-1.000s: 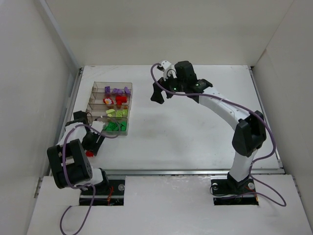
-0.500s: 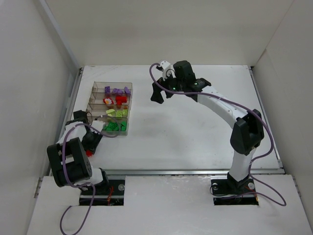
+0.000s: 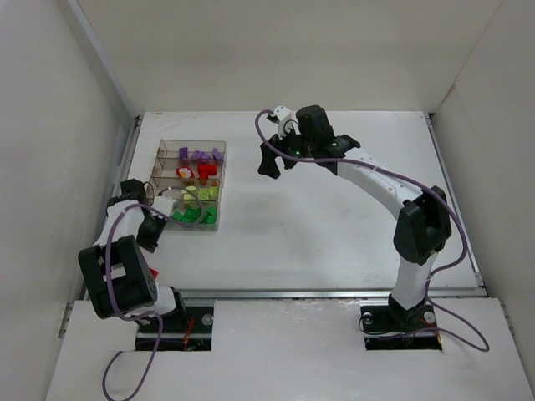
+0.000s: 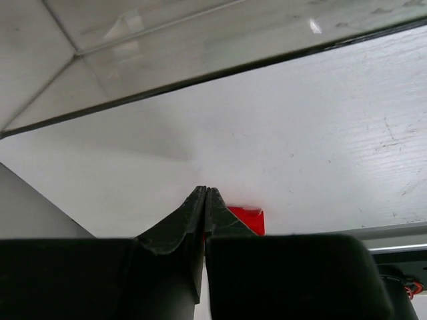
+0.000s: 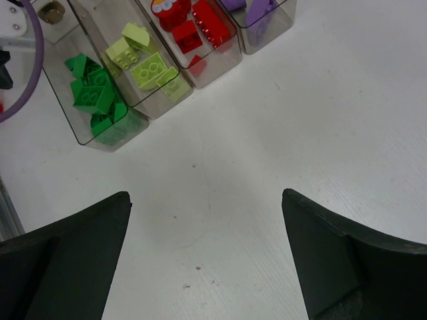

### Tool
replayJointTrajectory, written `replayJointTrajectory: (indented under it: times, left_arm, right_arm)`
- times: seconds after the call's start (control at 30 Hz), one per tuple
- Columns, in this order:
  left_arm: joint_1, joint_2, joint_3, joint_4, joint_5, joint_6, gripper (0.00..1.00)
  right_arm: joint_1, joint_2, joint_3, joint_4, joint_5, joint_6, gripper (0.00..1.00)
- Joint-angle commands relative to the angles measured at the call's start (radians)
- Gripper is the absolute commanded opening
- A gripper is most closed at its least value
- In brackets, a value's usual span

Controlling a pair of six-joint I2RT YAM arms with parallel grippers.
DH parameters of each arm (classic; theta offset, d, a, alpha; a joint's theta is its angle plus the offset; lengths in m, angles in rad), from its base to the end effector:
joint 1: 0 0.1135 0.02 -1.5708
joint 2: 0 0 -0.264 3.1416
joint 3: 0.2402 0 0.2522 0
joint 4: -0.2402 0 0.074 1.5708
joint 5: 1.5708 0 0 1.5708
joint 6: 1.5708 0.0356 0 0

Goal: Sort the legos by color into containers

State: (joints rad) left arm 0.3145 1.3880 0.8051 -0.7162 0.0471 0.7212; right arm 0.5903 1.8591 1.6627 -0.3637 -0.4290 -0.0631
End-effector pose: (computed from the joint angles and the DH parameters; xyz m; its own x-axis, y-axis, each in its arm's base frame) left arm 0.2277 0.0723 0.1828 -0.8841 0.4060 -0.2315 0.3818 0.9131 0.1431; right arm 0.3549 0.2556 0.3211 -0.3901 -0.3304 -0.8595 -0.8252 0.5396 0.1671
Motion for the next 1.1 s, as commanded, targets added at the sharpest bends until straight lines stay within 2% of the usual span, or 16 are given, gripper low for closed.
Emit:
replayJointTrajectory:
  times: [0.0,0.03,0.07,0.1,0.13,0.17,0.2,0.33,0.43,0.6,0.67,0.8,1.0,1.07]
  left_arm:
    - [0.003,-0.041,0.037,-0.054,0.030,-0.011,0.00]
    - [0.003,-0.041,0.037,-0.068,0.030,-0.011,0.00]
    - [0.003,-0.032,0.037,-0.098,0.020,-0.011,0.18]
    - [0.003,-0.018,0.037,-0.112,0.020,-0.011,0.30]
    - [0.003,-0.018,0.037,-0.135,0.020,-0.020,0.48]
    - [0.003,-0.018,0.037,-0.135,0.008,-0.020,0.48]
    - [0.003,-0.008,0.037,-0.135,-0.001,-0.040,0.60]
    - [0.003,-0.007,0.026,-0.135,-0.024,-0.049,0.75]
    - [0.003,-0.056,-0.003,-0.135,-0.056,0.033,0.76]
    - [0.003,-0.132,-0.058,-0.144,-0.066,0.313,0.77]
    - [0.003,-0.141,-0.092,-0.132,-0.082,0.374,0.77]
    - [0.003,-0.100,-0.170,-0.036,-0.184,0.400,0.76]
    - [0.003,-0.060,-0.184,0.006,-0.147,0.414,0.71]
    - [0.003,-0.060,-0.194,0.018,-0.136,0.414,0.67]
  right_arm:
    - [0.005,-0.041,-0.011,0.045,0.003,-0.010,1.00]
    - [0.005,-0.041,-0.011,0.045,0.003,-0.010,1.00]
    - [0.005,-0.041,-0.011,0.045,0.003,-0.020,1.00]
    - [0.005,-0.041,-0.011,0.045,0.003,-0.020,1.00]
    - [0.005,-0.052,-0.021,0.045,0.003,-0.020,1.00]
    - [0.005,-0.052,-0.030,0.045,0.003,-0.020,1.00]
    - [0.005,-0.052,-0.031,0.045,0.003,-0.020,1.00]
    - [0.005,-0.061,-0.040,0.045,0.003,-0.020,1.00]
    - [0.005,-0.061,-0.040,0.045,0.003,-0.020,1.00]
    - [0.005,-0.070,-0.058,0.045,0.003,-0.029,1.00]
    - [0.005,-0.070,-0.058,0.045,0.003,-0.029,1.00]
    - [0.005,-0.070,-0.058,0.045,-0.007,-0.029,1.00]
    - [0.005,-0.070,-0.047,0.045,-0.007,-0.029,1.00]
    - [0.005,-0.070,-0.047,0.045,0.002,-0.029,1.00]
